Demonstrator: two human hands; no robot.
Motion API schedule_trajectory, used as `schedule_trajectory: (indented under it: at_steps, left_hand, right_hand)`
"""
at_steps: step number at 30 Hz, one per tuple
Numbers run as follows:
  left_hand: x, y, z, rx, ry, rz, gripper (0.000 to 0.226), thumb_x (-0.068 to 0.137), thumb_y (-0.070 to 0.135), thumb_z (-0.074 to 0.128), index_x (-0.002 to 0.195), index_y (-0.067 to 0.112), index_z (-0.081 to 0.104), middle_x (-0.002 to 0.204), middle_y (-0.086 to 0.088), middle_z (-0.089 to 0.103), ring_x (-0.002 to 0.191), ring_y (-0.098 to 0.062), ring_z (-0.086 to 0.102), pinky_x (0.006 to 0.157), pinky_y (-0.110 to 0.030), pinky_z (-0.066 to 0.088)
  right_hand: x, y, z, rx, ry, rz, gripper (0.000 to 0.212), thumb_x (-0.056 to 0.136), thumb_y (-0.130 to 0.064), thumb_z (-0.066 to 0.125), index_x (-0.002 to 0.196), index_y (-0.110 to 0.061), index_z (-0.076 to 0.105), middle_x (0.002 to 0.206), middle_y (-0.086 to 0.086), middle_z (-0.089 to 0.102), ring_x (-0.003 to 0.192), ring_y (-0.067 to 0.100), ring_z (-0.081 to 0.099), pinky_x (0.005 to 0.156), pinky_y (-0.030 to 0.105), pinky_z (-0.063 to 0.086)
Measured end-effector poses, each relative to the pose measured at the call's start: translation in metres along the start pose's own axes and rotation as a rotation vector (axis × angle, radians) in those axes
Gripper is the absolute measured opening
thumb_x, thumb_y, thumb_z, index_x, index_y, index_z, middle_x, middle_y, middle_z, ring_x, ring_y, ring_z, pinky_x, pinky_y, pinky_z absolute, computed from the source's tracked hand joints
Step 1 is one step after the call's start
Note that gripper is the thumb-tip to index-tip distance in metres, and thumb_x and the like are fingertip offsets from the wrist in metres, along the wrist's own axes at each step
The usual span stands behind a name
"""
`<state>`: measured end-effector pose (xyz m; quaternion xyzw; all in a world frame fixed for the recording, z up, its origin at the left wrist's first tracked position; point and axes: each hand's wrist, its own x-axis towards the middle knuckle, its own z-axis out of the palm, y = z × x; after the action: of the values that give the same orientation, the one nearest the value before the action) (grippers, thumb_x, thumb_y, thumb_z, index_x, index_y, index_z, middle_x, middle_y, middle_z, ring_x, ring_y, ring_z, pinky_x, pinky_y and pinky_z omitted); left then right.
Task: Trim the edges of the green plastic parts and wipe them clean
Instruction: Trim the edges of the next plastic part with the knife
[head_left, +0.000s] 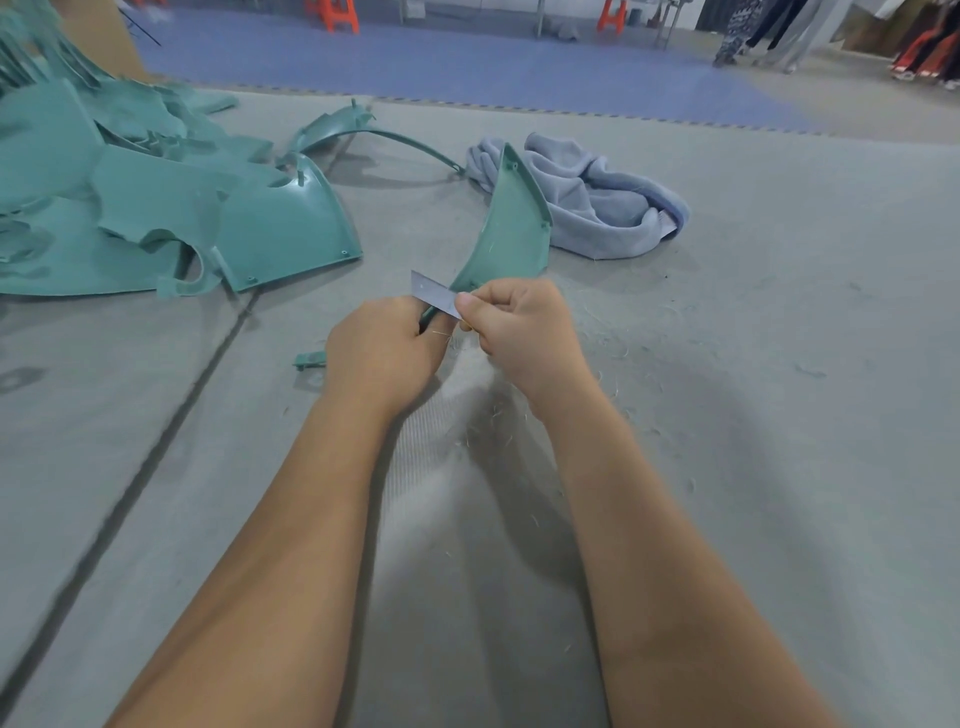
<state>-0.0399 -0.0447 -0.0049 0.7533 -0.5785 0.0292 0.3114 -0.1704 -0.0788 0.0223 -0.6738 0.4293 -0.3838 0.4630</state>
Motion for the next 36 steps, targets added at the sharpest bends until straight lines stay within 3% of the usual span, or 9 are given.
schedule_trajectory:
  at_steps: [4, 8, 14, 25, 30, 36]
  left_hand:
    - [0.001, -0.002, 0.003, -0.005, -0.005, -0.012, 0.060, 0.094, 0.061, 0.038, 0.056, 0.015, 0.038, 0.050, 0.001, 0.044, 0.048, -0.014, 0.040, 0.046, -0.030, 0.018]
    - [0.000, -0.002, 0.005, -0.004, -0.005, -0.014, 0.064, 0.092, 0.065, 0.038, 0.055, 0.013, 0.038, 0.047, 0.000, 0.045, 0.047, -0.016, 0.044, 0.046, -0.029, 0.019]
    - [0.000, -0.002, 0.006, -0.003, 0.007, -0.029, 0.064, 0.091, 0.067, 0.037, 0.054, 0.014, 0.035, 0.045, 0.001, 0.042, 0.045, -0.016, 0.042, 0.046, -0.029, 0.019]
    - [0.001, 0.001, 0.007, -0.004, 0.006, -0.062, 0.065, 0.091, 0.064, 0.039, 0.052, 0.012, 0.038, 0.045, -0.001, 0.044, 0.046, -0.017, 0.044, 0.046, -0.029, 0.019]
    - [-0.003, 0.000, 0.007, 0.025, -0.005, -0.021, 0.064, 0.089, 0.063, 0.042, 0.051, 0.012, 0.040, 0.043, 0.001, 0.043, 0.044, -0.015, 0.042, 0.045, -0.026, 0.018]
    - [-0.003, 0.000, 0.007, 0.041, -0.006, 0.007, 0.062, 0.083, 0.066, 0.036, 0.050, 0.014, 0.038, 0.043, 0.002, 0.040, 0.044, -0.015, 0.039, 0.045, -0.027, 0.017]
  right_hand:
    - [0.003, 0.001, 0.000, -0.008, 0.110, -0.009, 0.036, 0.091, -0.019, 0.063, 0.055, -0.018, 0.060, 0.041, -0.012, 0.039, 0.045, 0.009, 0.034, 0.054, 0.026, 0.031]
    - [0.008, 0.002, -0.013, 0.050, 0.243, -0.053, 0.032, 0.090, -0.021, 0.062, 0.062, -0.006, 0.060, 0.054, 0.004, 0.043, 0.055, 0.018, 0.038, 0.058, 0.032, 0.035]
    - [0.007, 0.001, -0.005, -0.008, 0.304, -0.076, 0.031, 0.091, -0.021, 0.063, 0.067, -0.001, 0.062, 0.049, -0.005, 0.038, 0.051, 0.012, 0.033, 0.054, 0.028, 0.031]
    - [0.008, -0.001, -0.004, -0.030, 0.292, -0.102, 0.032, 0.092, -0.020, 0.062, 0.072, 0.004, 0.059, 0.053, -0.003, 0.036, 0.052, 0.012, 0.030, 0.053, 0.028, 0.028]
    - [0.019, -0.003, -0.025, 0.297, 0.379, -0.032, 0.035, 0.097, -0.016, 0.055, 0.062, -0.013, 0.049, 0.048, -0.008, 0.030, 0.045, 0.009, 0.024, 0.045, 0.023, 0.022]
    - [0.017, 0.006, -0.039, 0.525, 0.408, 0.027, 0.027, 0.097, -0.022, 0.057, 0.072, -0.014, 0.053, 0.054, -0.003, 0.038, 0.046, 0.008, 0.030, 0.044, 0.019, 0.025]
